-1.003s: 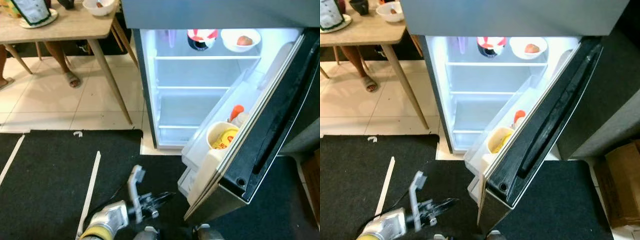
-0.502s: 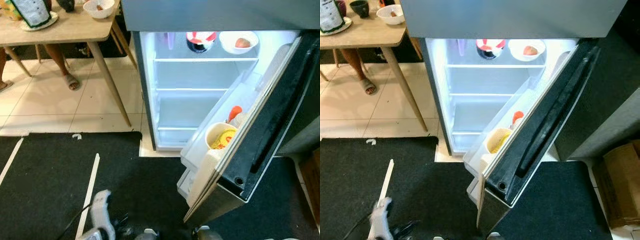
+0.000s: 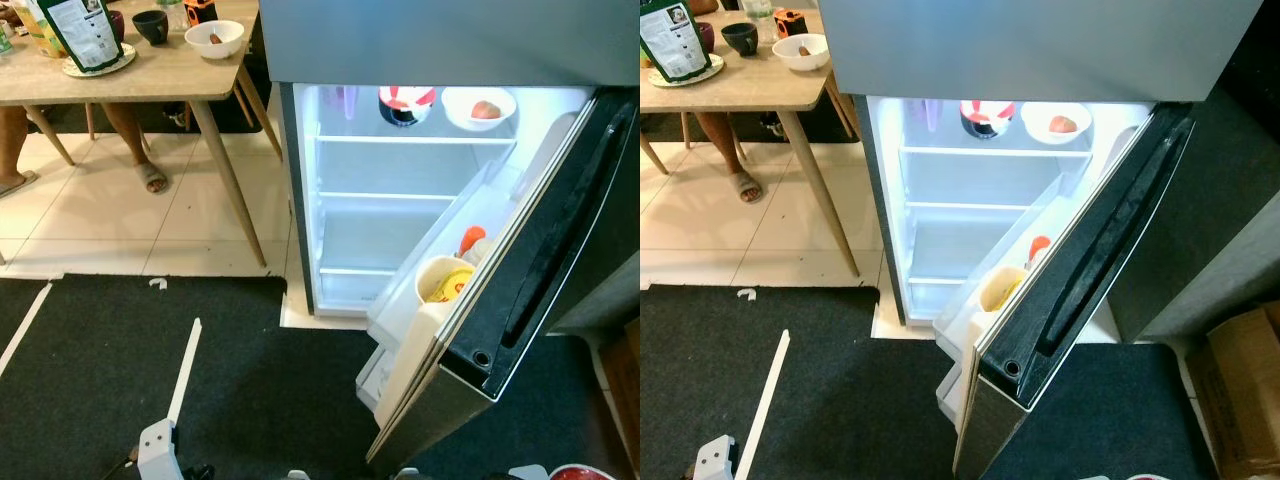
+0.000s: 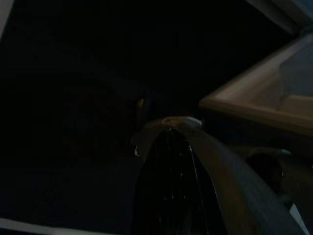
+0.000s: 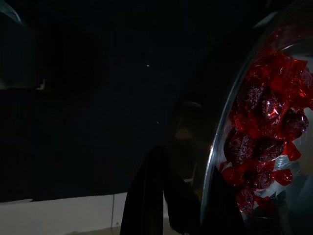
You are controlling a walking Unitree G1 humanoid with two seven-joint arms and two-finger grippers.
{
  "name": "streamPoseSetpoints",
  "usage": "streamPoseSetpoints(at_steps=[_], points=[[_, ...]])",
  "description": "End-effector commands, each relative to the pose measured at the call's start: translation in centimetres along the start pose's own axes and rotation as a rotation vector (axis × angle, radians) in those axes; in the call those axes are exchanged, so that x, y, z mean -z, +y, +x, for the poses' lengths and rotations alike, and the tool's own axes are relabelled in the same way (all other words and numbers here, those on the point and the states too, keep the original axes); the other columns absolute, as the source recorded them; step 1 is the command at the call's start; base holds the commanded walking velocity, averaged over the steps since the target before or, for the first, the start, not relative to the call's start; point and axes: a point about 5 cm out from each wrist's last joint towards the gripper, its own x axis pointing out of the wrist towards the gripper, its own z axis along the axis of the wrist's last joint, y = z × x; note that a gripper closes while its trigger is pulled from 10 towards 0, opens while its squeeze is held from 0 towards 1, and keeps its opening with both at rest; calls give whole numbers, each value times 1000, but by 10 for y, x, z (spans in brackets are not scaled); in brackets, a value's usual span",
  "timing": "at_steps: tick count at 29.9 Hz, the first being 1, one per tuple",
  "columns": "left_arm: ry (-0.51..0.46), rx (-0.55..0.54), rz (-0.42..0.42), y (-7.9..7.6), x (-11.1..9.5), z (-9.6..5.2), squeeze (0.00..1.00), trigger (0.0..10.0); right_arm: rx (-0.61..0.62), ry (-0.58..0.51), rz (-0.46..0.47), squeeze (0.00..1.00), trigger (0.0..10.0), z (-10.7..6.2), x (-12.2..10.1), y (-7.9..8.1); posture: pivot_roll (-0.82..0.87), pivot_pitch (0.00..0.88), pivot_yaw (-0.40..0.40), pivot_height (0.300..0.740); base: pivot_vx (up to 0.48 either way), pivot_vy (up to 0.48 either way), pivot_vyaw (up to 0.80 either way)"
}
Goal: Restocking fridge
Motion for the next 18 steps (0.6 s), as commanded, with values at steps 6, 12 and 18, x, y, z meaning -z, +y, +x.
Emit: streamPoseSetpoints(at_steps=[6, 12, 18], points=[[28, -95, 14, 1, 15, 0, 0, 10000, -3, 26, -11, 0, 10000, 0, 3, 0, -65, 137, -7, 740, 0, 0, 0], [26, -100, 12, -2, 15, 2, 0, 10000, -6, 25, -16, 0, 10000, 0, 1, 0, -60, 133, -14, 740, 0, 0, 0], [28, -101, 3, -4, 19, 2, 0, 10000, -13, 22, -22, 0, 10000, 1, -1, 2, -57, 129, -17, 740, -221, 0, 0]])
